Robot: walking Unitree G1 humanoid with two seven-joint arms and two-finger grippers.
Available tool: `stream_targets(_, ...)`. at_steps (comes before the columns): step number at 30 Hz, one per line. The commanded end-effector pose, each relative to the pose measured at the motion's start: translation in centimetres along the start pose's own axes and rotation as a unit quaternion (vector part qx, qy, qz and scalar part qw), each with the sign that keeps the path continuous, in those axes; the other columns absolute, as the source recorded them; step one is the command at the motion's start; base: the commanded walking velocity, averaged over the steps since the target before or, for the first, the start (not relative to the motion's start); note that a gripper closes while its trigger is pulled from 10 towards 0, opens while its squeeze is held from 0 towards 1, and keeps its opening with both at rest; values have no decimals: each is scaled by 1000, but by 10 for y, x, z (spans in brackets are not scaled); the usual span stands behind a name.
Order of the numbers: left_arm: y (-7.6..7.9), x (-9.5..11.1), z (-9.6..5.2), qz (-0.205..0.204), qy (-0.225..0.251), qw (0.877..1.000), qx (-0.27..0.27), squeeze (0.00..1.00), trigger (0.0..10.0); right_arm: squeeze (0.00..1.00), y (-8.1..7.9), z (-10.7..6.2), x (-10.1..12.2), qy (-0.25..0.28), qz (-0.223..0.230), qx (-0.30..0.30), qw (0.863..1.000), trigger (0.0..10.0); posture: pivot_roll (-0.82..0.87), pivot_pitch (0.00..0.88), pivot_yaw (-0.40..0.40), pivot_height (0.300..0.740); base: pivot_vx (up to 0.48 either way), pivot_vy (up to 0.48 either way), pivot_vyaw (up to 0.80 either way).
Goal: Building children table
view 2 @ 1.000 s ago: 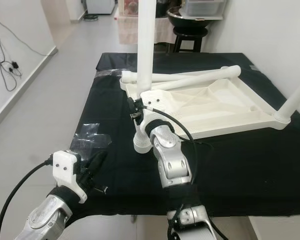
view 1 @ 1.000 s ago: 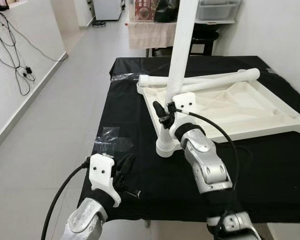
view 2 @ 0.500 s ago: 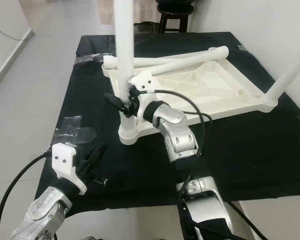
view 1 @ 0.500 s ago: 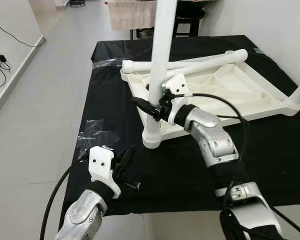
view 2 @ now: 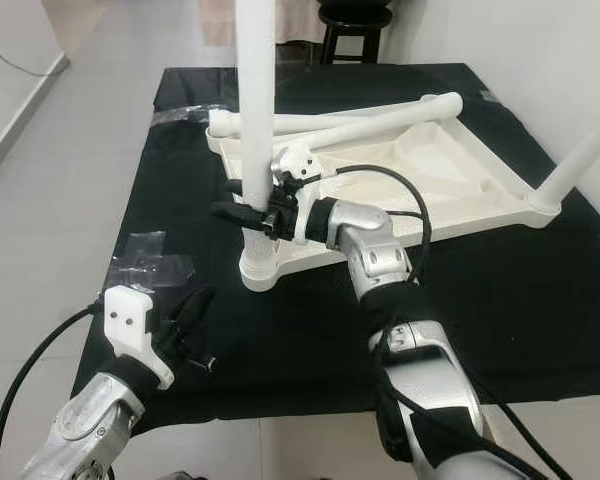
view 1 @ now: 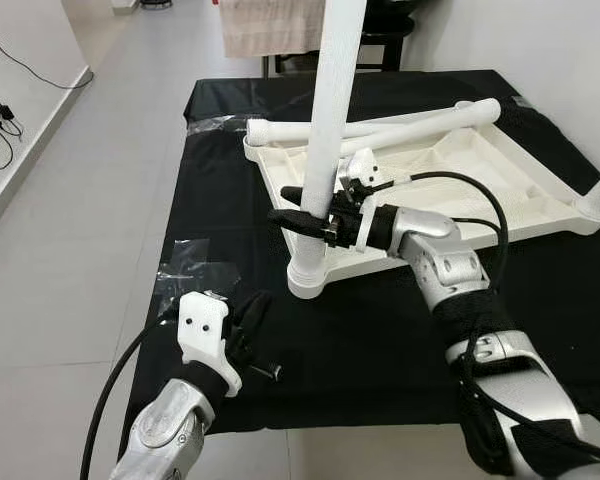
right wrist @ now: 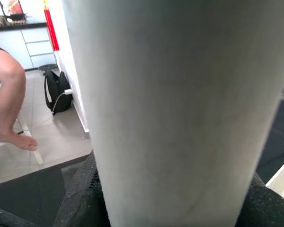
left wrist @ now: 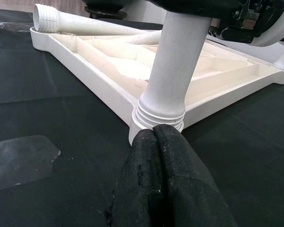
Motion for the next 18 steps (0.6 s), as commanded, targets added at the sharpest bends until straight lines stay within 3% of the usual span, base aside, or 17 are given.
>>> stream_targets(1,0,-4,-3,1,-14,1000,1,0,10000,0,-1,-1,-3,7,11,11,1000,0,104,126,-17,740,0,0,0)
stream_targets(7,1,-4,-3,0,-14,1000,0,0,10000,0,1,-5,-6,6,3,3,1000,0,98,128,-15,740,0,0,0)
stream_targets(9,1,-4,-3,0,-14,1000,-1,0,10000,0,8,-14,-13,4,-5,-62,998,0,94,130,-16,740,0,0,0)
stream_targets(10,1,-4,-3,0,-14,1000,-1,0,10000,0,8,-14,-13,4,-5,-62,998,0,94,130,-16,740,0,0,0)
stream_targets(11,1,-4,-3,0,-14,1000,0,0,10000,0,14,-18,-19,-1,-12,-125,992,0,93,130,-18,740,0,0,0)
stream_targets(13,0,-4,-3,1,-13,1000,1,0,10000,0,20,-23,-36,25,20,-295,955,0,83,131,-22,740,0,0,0)
stream_targets(14,0,-4,-3,1,-13,1000,1,0,10000,0,20,-23,-36,25,20,-295,955,0,83,131,-22,740,0,0,0)
stream_targets(15,-1,-3,-3,1,-12,1000,1,0,10000,0,15,-28,-53,30,43,-372,927,0,86,136,-21,740,0,0,0)
stream_targets(16,-1,-3,-3,1,-12,1000,1,0,10000,0,15,-28,-53,30,43,-372,927,0,86,136,-21,740,0,0,0)
stream_targets(17,-1,-3,-3,1,-12,1000,1,0,10000,0,-4,-25,-70,22,45,-386,921,0,93,140,-12,740,0,0,0)
stream_targets(18,-2,-3,-3,1,-12,1000,2,0,10000,0,-17,-19,-77,9,27,-373,927,0,74,129,-5,740,0,0,0)
Point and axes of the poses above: a point about 5 cm out from each wrist's last joint towards the gripper, its own z axis pointing out of the wrist towards the gripper, its own x axis along the axis of the wrist's last joint, y = z × x, the point moved 1 cm from there along z, pointing out of the wrist towards the gripper, and after that the axes turned 11 degrees about z, right-handed, at the moved point
